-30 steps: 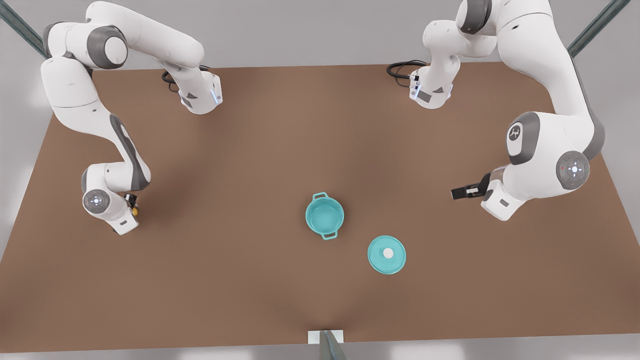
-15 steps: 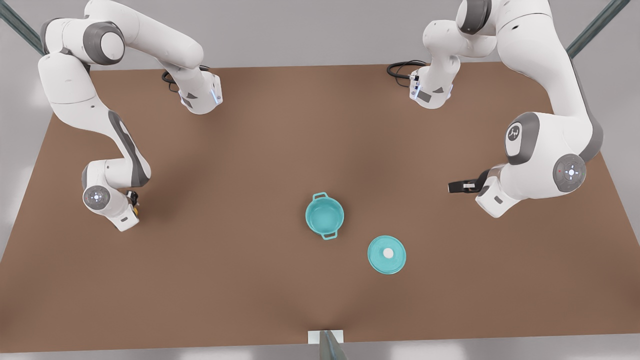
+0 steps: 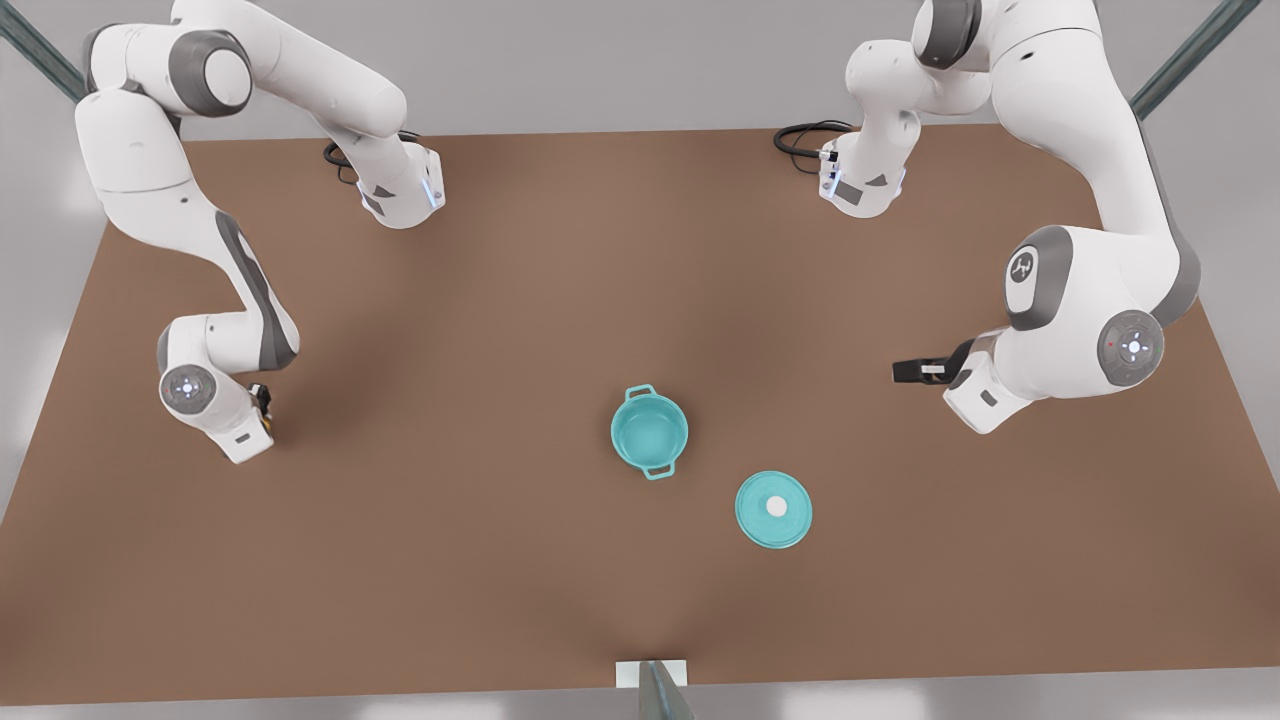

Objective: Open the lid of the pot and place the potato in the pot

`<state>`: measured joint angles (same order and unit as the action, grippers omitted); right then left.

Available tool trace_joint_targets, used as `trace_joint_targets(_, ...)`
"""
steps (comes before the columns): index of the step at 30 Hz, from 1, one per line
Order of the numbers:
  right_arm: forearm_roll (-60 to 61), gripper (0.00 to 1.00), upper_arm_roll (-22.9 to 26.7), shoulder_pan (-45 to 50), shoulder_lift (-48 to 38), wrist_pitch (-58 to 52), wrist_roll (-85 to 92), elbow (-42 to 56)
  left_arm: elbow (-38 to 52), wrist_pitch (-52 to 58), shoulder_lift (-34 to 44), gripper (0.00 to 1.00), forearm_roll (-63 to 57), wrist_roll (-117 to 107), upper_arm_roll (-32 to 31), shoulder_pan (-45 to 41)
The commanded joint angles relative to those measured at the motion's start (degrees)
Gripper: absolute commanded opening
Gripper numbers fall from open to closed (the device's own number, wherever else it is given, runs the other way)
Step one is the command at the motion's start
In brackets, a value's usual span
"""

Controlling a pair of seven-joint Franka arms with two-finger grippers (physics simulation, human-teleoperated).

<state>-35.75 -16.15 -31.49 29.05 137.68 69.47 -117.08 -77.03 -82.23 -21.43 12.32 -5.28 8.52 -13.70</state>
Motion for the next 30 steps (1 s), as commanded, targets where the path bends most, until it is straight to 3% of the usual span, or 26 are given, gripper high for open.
trace_joint_targets(1, 0.5, 0.55, -0.5, 0.0, -1.0, -0.4, -0.5, -0.3, 0.0, 0.0, 0.1, 1.0, 0.0, 1.7, 0.0, 0.0)
trace_joint_targets(7, 3.8, 0.57, -4.0, 0.8, -3.6, -2.9, -4.1, -0.3, 0.0, 0.0, 0.0, 1.0, -0.1, 1.5, 0.1, 0.0)
trace_joint_targets(12, 8.6, 0.58, -9.7, 1.3, -5.2, -6.5, -11.6, 0.0, 0.0, 0.0, 0.0, 1.0, -0.1, 1.5, 0.0, 0.0)
trace_joint_targets(30, 25.8, 0.58, -9.5, 23.7, -6.8, -15.6, -39.4, 7.7, 0.1, 0.0, 0.0, 1.0, 0.2, 1.2, 0.1, 0.1)
